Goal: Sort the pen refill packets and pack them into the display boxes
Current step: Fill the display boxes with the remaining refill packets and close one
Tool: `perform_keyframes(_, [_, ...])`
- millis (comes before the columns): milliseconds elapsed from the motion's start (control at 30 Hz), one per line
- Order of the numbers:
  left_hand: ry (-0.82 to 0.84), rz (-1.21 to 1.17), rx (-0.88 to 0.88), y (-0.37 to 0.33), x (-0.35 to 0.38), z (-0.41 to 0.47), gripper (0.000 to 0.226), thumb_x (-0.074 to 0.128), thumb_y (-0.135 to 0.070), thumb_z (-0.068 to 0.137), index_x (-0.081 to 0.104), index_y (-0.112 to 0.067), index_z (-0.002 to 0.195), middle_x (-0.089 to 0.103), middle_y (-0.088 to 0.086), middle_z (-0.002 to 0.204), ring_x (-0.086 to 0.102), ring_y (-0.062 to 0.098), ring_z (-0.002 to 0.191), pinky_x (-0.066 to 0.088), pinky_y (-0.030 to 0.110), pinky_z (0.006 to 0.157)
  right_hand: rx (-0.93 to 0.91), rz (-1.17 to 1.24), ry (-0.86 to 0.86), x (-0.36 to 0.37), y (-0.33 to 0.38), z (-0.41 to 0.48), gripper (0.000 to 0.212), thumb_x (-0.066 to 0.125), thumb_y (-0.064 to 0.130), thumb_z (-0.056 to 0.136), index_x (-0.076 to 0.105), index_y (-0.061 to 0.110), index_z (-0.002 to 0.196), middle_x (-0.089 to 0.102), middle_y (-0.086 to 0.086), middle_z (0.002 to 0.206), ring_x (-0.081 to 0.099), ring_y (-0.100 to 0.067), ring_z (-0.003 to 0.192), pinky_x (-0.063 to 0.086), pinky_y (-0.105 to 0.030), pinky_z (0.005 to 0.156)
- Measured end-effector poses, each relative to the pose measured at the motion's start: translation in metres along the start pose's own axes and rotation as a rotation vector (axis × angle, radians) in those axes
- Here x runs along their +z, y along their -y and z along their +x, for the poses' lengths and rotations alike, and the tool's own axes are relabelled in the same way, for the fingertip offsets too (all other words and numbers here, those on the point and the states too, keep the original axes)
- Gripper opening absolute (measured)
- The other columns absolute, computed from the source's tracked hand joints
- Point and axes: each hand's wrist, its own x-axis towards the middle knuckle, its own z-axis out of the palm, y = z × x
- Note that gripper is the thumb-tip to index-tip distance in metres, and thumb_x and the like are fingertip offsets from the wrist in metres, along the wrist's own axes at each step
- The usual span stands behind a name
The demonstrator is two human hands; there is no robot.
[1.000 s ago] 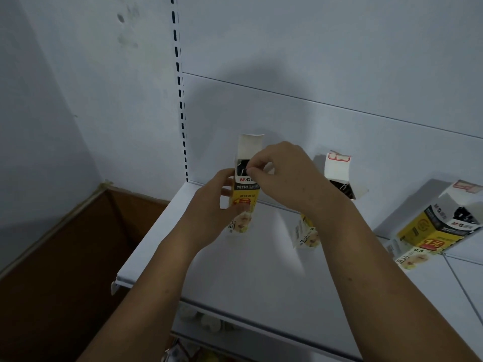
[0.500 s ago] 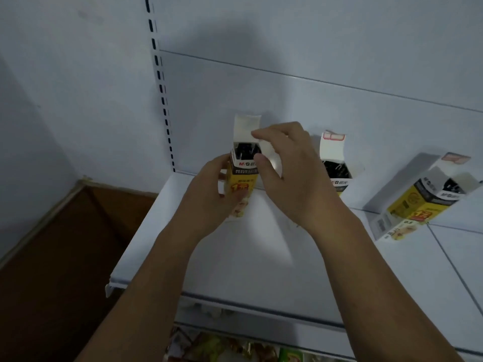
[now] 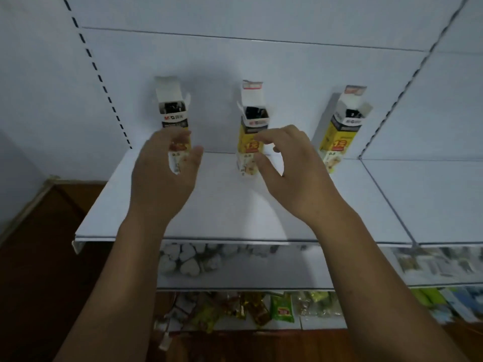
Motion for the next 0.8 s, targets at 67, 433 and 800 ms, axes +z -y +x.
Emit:
perform_keyframes(67, [0.121, 0.031, 0.065, -0.039, 0.028, -0.015, 0.041, 0.06, -0.049, 0.1, 0.06, -0.024, 0.133, 0.065, -0.006, 0.123, 0.061, 0.014, 0.11, 0.052, 0.033, 0.094, 0.057, -0.049, 0.046, -0.033, -0.017, -0.032, 0.032, 0.058, 0.034, 0.103, 0.062, 0.025, 0.134, 0.06, 0.002, 0.124, 0.054, -0.018, 0.115, 0.046, -0.039, 0.101])
perform_keyframes(433, [0.621, 0.035, 0.458, -0.286, 0.223, -0.135, 0.051, 0.053, -0.061, 0.099, 0.048, -0.039, 0.144, 0.055, -0.011, 0.144, 0.05, 0.017, 0.134, 0.041, 0.047, 0.107, 0.449, -0.288, -0.054, -0.256, -0.147, -0.242, 0.039, 0.055, 0.042, 0.103, 0.054, 0.029, 0.14, 0.056, 0.002, 0.131, 0.05, -0.021, 0.124, 0.044, -0.047, 0.105])
perform_keyframes(800, [0.866, -0.229, 0.712, -0.47, 0.407, -0.205, 0.058, 0.053, -0.061, 0.089, 0.06, -0.029, 0.136, 0.066, -0.004, 0.13, 0.06, 0.024, 0.121, 0.051, 0.05, 0.097, 0.811, -0.44, -0.259, -0.405, -0.263, -0.381, 0.042, 0.053, 0.048, 0.103, 0.052, 0.033, 0.142, 0.055, 0.006, 0.132, 0.05, -0.018, 0.123, 0.046, -0.048, 0.101])
